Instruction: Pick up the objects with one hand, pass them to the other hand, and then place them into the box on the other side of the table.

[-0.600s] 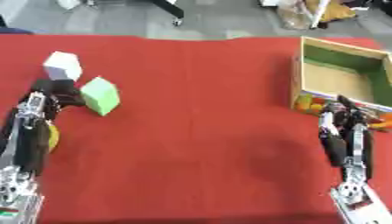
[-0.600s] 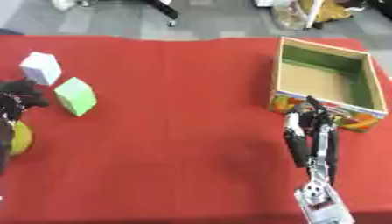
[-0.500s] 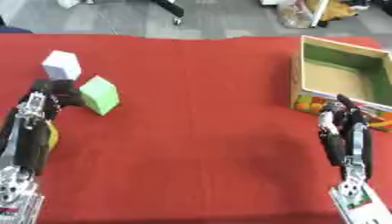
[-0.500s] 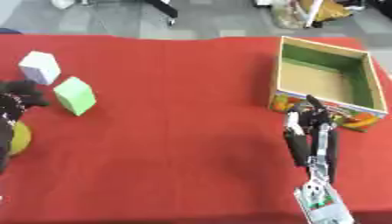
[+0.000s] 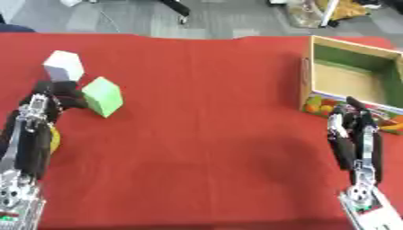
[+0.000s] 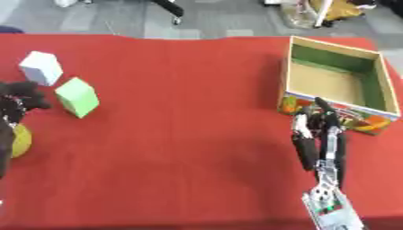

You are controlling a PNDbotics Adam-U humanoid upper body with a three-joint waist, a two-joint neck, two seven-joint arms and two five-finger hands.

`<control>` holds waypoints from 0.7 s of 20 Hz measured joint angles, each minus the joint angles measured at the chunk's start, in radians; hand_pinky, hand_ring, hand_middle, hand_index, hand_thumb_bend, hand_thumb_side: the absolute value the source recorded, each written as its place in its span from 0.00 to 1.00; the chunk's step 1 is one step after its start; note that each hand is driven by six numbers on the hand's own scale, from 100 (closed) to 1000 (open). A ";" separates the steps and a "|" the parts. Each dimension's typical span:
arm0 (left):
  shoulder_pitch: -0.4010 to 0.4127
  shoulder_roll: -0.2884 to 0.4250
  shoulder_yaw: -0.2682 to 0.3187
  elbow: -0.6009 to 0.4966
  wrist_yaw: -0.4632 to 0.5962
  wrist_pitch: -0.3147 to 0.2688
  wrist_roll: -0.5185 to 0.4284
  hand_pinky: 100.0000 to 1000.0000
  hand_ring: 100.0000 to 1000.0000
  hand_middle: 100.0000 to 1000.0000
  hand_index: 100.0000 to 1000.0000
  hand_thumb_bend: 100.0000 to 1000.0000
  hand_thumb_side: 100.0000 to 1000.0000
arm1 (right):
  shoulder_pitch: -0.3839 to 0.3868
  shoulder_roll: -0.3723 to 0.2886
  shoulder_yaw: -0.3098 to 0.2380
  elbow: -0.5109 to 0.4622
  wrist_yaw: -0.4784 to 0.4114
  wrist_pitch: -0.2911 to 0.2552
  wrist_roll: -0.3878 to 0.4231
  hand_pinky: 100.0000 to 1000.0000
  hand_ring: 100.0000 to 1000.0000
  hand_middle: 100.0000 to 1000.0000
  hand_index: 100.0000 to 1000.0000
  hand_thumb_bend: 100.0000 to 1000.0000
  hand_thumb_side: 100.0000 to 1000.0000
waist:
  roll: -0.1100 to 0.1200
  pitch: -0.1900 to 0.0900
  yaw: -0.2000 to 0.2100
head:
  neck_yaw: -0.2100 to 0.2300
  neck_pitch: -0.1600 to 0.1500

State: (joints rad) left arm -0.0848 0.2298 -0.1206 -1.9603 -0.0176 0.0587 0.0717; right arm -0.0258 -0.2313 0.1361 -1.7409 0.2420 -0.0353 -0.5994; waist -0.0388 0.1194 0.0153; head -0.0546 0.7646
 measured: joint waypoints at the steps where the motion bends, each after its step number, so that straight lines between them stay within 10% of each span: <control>1: 0.000 0.001 0.001 0.000 -0.003 0.000 0.000 0.80 0.54 0.54 0.70 0.00 0.86 | 0.000 0.000 0.000 0.000 0.000 0.001 0.001 0.33 0.43 0.43 0.85 0.00 0.69 | 0.000 0.000 -0.001 | 0.000 0.000; 5: 0.001 0.070 0.037 -0.013 -0.073 -0.004 -0.015 0.80 0.56 0.57 0.74 0.00 0.72 | 0.001 0.000 0.000 0.000 0.000 0.002 0.002 0.33 0.43 0.43 0.85 0.00 0.69 | 0.000 -0.001 -0.002 | 0.001 0.000; 9: 0.035 0.297 0.094 -0.017 -0.226 -0.040 -0.107 0.81 0.61 0.62 0.79 0.00 0.44 | 0.012 -0.004 -0.001 0.003 0.003 0.004 0.003 0.33 0.43 0.43 0.85 0.00 0.69 | 0.010 -0.001 0.001 | 0.001 0.000; 14: 0.061 0.582 0.117 -0.023 -0.420 -0.053 -0.300 0.80 0.70 0.72 0.86 0.37 0.20 | 0.018 -0.013 -0.001 0.009 0.009 0.005 0.002 0.33 0.43 0.43 0.85 0.00 0.69 | 0.027 -0.005 0.004 | 0.000 0.000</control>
State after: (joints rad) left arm -0.0237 0.8115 -0.0038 -1.9828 -0.4376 0.0053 -0.2285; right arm -0.0077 -0.2444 0.1356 -1.7319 0.2511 -0.0306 -0.5975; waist -0.0120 0.1148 0.0191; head -0.0546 0.7646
